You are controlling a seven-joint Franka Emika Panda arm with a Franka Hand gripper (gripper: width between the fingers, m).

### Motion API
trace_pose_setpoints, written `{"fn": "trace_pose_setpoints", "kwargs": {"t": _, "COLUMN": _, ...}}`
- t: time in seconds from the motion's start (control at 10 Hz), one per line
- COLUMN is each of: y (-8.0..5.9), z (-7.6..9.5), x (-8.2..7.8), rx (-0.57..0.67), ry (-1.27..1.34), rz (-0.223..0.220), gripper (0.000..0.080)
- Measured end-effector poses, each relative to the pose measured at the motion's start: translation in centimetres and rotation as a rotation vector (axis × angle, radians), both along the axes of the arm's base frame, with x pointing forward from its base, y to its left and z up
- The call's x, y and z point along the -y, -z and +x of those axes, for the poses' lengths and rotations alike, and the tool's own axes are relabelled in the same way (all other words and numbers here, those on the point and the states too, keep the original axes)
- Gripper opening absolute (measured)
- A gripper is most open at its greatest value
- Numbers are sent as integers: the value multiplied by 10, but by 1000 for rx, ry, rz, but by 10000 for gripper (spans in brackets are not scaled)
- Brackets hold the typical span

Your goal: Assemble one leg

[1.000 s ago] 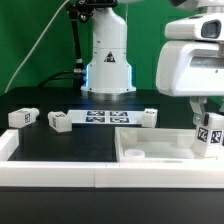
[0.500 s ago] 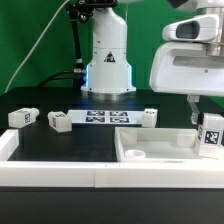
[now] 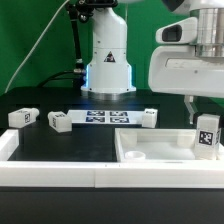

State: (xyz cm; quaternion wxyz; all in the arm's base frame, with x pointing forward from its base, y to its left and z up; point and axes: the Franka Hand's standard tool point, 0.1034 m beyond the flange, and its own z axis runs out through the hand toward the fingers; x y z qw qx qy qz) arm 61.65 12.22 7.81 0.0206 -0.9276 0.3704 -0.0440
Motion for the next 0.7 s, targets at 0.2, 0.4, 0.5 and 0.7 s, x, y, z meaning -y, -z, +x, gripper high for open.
{"fn": "trace_pose_setpoints", "kwargs": {"t": 0.2, "y": 0, "z": 1, "x": 1, "rx": -4, "ry": 176, "rz": 43, "gripper": 291}}
{"fn": "trace_pose_setpoints", "kwargs": {"t": 0.4, "y": 0, "z": 1, "x": 2, "rx": -7, "ry": 280, "rz": 65, "gripper": 291}}
{"fn": "trace_pose_setpoints", "kwargs": {"t": 0.5, "y": 0, "z": 1, "x": 2, "rx": -8, "ry": 292, "rz": 67, "gripper": 291}}
{"fn": "trace_pose_setpoints", "kwargs": {"t": 0.7, "y": 0, "z": 1, "x": 2, "rx": -9, "ry": 255, "rz": 67, "gripper": 303}}
